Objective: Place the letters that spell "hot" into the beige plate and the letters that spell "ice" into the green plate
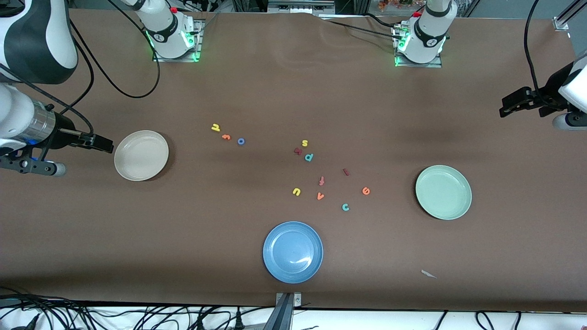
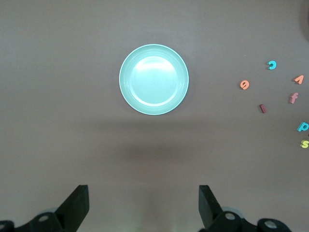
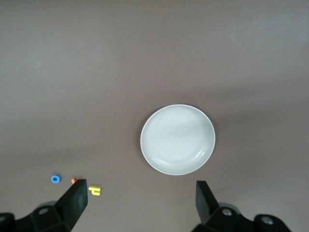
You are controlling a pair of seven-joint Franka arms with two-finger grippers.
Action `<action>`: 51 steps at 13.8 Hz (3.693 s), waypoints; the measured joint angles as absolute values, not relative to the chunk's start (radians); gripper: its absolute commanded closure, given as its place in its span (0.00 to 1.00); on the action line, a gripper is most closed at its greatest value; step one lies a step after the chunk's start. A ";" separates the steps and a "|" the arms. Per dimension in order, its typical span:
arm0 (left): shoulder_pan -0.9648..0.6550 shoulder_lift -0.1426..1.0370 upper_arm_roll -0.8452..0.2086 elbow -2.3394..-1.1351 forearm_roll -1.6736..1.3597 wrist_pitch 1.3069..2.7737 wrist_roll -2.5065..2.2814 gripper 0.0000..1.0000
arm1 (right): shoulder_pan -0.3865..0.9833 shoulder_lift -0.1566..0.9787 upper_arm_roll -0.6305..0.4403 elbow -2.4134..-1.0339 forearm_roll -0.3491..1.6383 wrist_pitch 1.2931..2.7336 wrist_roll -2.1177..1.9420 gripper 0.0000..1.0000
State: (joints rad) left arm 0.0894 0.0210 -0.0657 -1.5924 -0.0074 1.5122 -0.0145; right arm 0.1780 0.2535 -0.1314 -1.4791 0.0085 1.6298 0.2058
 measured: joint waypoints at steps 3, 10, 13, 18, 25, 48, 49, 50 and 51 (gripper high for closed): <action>0.089 0.022 -0.066 -1.593 -0.007 1.513 -0.015 0.00 | 0.184 0.254 -0.130 -1.480 0.009 1.638 0.206 0.01; 0.077 0.026 -0.068 -1.597 -0.007 1.527 -0.015 0.00 | 0.185 0.254 -0.130 -1.494 0.009 1.638 0.206 0.01; 0.076 0.026 -0.068 -1.597 -0.007 1.527 -0.015 0.00 | 0.185 0.253 -0.130 -1.499 0.009 1.638 0.206 0.01; 0.075 0.029 -0.069 -1.598 -0.007 1.531 -0.015 0.00 | 0.185 0.251 -0.130 -1.509 0.009 1.638 0.206 0.01; 0.071 0.097 -0.182 -1.602 -0.007 1.596 -0.141 0.00 | 0.185 0.250 -0.130 -1.510 0.009 1.638 0.206 0.01; -0.047 0.499 -0.386 -1.740 0.091 2.198 -0.835 0.00 | 0.192 0.232 0.045 -1.616 0.056 1.705 0.349 0.01; -0.064 0.524 -0.386 -1.743 0.133 2.230 -0.895 0.00 | 0.194 0.234 0.078 -1.660 0.056 1.751 0.376 0.01; -0.082 0.551 -0.387 -1.745 0.167 2.260 -0.949 0.00 | 0.196 0.238 0.106 -1.708 0.056 1.801 0.398 0.01; -0.097 0.578 -0.387 -1.745 0.189 2.279 -0.992 0.00 | 0.198 0.243 0.129 -1.758 0.056 1.856 0.413 0.01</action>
